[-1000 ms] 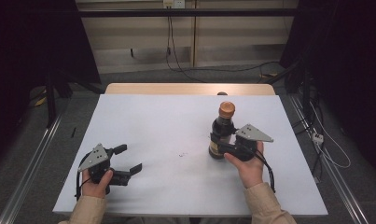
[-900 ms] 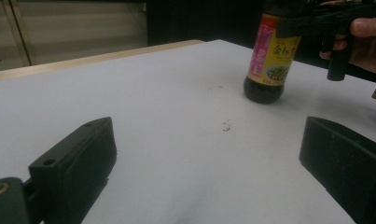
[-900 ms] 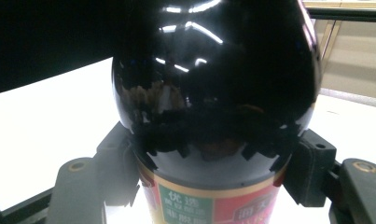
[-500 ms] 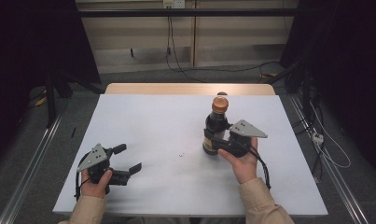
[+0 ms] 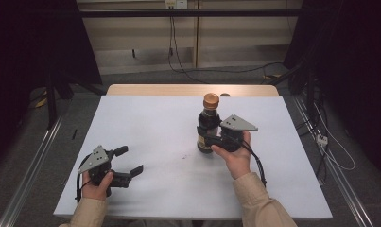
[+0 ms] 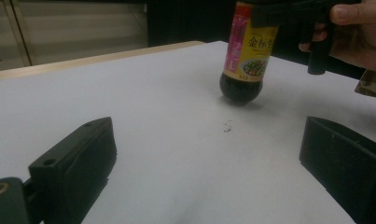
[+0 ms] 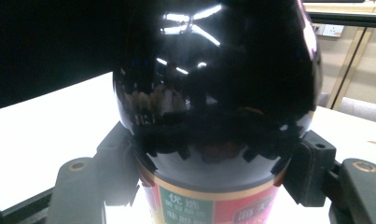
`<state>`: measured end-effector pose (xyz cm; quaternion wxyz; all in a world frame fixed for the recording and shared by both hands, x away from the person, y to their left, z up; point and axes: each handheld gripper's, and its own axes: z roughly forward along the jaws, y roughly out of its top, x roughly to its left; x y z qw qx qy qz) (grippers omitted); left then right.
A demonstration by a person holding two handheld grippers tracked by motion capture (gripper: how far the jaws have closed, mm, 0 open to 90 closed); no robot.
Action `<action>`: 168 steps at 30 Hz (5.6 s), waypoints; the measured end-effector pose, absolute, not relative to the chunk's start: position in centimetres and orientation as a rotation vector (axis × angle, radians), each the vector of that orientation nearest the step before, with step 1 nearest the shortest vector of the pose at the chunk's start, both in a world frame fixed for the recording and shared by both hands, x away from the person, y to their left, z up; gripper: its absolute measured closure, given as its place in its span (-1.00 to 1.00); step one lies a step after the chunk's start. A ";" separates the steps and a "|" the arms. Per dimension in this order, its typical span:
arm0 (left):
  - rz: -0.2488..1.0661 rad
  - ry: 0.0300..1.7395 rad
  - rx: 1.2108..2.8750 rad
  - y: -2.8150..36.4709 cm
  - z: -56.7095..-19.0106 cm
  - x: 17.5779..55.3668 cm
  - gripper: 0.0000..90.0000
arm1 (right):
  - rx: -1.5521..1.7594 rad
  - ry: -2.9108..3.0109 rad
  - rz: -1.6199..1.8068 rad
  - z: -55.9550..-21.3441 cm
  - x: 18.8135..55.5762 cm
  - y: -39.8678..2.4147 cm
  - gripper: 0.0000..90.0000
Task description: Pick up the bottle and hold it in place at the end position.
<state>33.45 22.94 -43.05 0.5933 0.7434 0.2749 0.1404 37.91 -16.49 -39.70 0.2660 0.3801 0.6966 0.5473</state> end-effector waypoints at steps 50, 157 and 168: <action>0.313 0.647 1.725 22.9 -43.2 33.5 -0.92 | 0.977 1.933 1.508 -41.1 42.1 -13.0 -0.32; 0.177 0.543 1.904 12.2 -33.1 42.5 0.58 | 0.919 1.948 1.579 -41.8 42.5 -13.7 -0.32; 0.153 0.541 1.917 11.2 -32.1 42.9 0.85 | 0.918 1.951 1.574 -41.8 42.4 -13.6 -0.31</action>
